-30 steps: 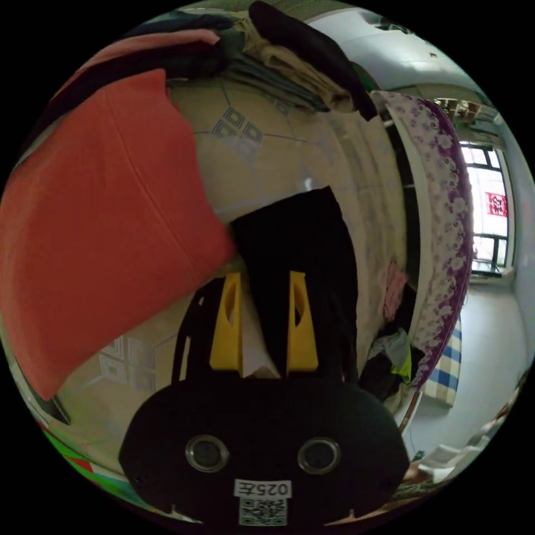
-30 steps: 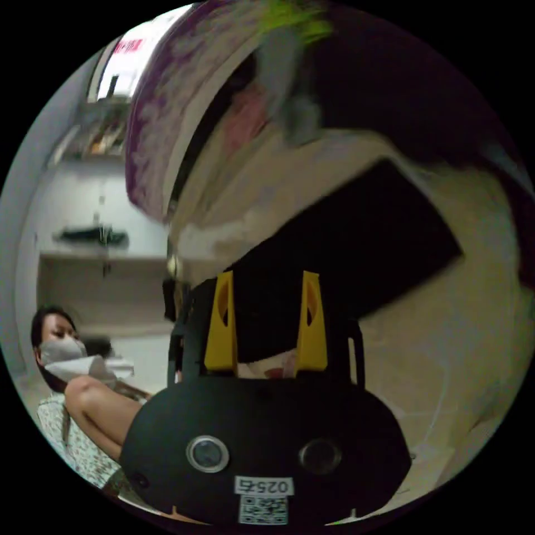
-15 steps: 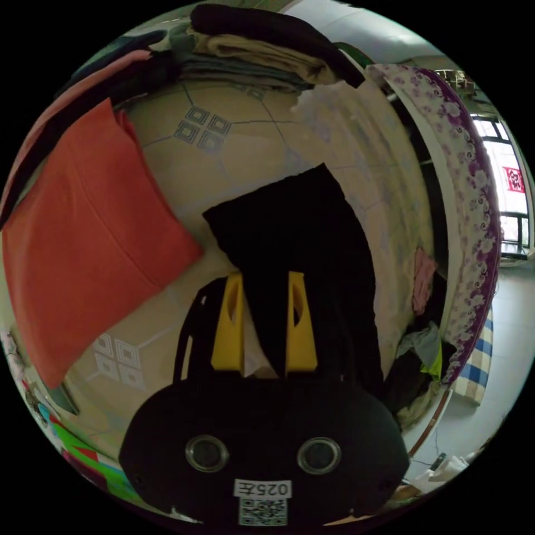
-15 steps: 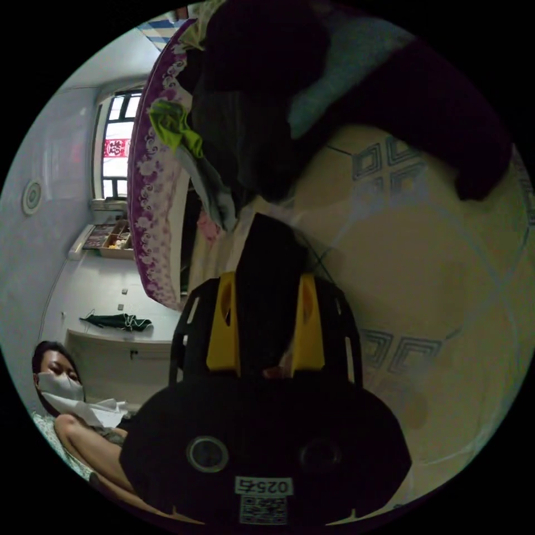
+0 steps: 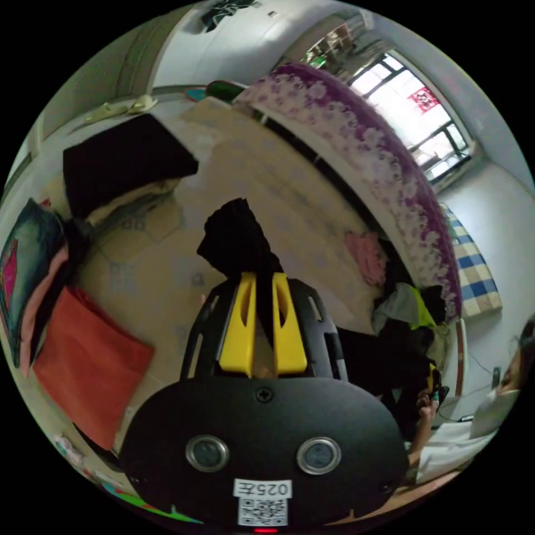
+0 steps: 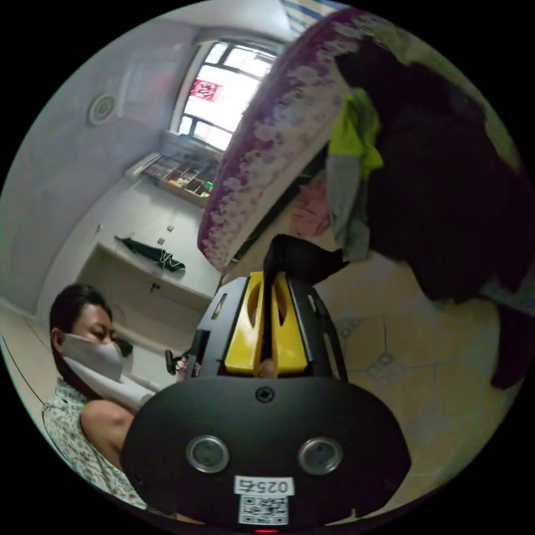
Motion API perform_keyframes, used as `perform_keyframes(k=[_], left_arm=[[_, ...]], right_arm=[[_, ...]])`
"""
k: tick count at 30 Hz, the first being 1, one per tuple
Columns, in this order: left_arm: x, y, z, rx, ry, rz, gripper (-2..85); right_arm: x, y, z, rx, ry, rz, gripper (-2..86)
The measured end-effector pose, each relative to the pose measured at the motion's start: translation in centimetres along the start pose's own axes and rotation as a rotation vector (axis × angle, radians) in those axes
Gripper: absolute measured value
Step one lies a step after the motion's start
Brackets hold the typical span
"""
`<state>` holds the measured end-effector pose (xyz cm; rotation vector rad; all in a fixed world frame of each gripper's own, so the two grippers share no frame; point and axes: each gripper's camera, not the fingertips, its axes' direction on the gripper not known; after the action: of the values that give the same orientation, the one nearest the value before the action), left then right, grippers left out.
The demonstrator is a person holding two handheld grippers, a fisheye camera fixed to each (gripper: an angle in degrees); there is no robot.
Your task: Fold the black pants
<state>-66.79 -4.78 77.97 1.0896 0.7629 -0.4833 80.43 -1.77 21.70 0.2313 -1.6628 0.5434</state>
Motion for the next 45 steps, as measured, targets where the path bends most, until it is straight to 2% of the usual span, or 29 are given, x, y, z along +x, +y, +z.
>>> perform_keyframes(k=[4, 7, 11, 12, 14, 16, 19, 21, 24, 27, 29, 33, 36, 38, 39, 41, 45], left_arm=[[-0.9, 1.3, -0.4, 0.024, 0.013, 0.020, 0.5], [-5.7, 3.2, 4.8, -0.108, -0.050, -0.059, 0.7], [-14.1, 7.4, 15.2, -0.333, -0.048, -0.219, 1.5], [-15.0, 8.0, 16.1, -0.333, -0.044, -0.233, 1.8], [-17.0, 9.6, 16.5, -0.228, 0.083, -0.301, 3.2], [-17.8, 10.5, 16.9, -0.209, 0.093, -0.329, 4.6], [-18.1, 12.4, 17.9, -0.172, 0.096, -0.331, 5.2], [-18.0, 13.5, 18.9, -0.144, 0.086, -0.317, 5.8], [-18.4, 14.9, 21.4, -0.075, 0.175, -0.331, 7.7], [-19.1, 15.6, 24.6, -0.055, 0.150, -0.402, 6.8], [-19.5, 16.4, 26.9, -0.019, 0.162, -0.428, 4.8], [-20.1, 18.3, 29.6, 0.051, 0.209, -0.491, 1.4], [-17.4, 18.7, 30.4, 0.110, 0.181, -0.334, 0.5], [-11.4, 18.5, 30.8, 0.124, 0.145, -0.046, 0.4], [-9.5, 18.6, 31.1, 0.119, 0.134, 0.029, 0.4], [-1.8, 20.1, 33.3, 0.089, 0.109, 0.309, 0.5], [8.1, 26.1, 39.4, 0.013, 0.069, 0.701, 0.6]], right_arm=[[-1.9, -0.1, -3.7, -0.015, 0.119, 0.015, -0.4], [2.6, 1.1, -3.3, -0.112, 0.266, 0.102, -0.1], [11.2, 4.7, 0.0, -0.299, 0.301, 0.266, 2.3], [11.8, 5.3, 0.2, -0.286, 0.312, 0.273, 2.9], [12.2, 6.9, 0.1, -0.245, 0.329, 0.323, 7.4], [11.1, 7.8, -0.6, -0.182, 0.323, 0.334, 10.4], [7.3, 9.4, -2.0, -0.050, 0.467, 0.274, 11.9], [3.9, 10.3, -1.6, -0.011, 0.569, 0.163, 12.2], [-2.0, 11.8, 1.6, -0.018, 0.716, -0.081, 13.4], [-5.9, 12.6, 6.7, -0.155, 0.661, -0.244, 13.3], [-8.2, 13.1, 11.1, -0.251, 0.538, -0.338, 12.8], [-10.0, 13.2, 17.9, -0.440, 0.298, -0.376, 14.3], [-10.8, 13.1, 23.5, -0.609, 0.066, -0.289, 16.7], [-11.5, 12.0, 27.4, -0.717, -0.125, -0.189, 18.4], [-11.7, 11.6, 28.2, -0.741, -0.164, -0.162, 18.6], [-12.3, 9.7, 30.6, -0.782, -0.319, -0.063, 20.3], [-11.0, 7.5, 31.6, -0.780, -0.351, -0.015, 21.4]])
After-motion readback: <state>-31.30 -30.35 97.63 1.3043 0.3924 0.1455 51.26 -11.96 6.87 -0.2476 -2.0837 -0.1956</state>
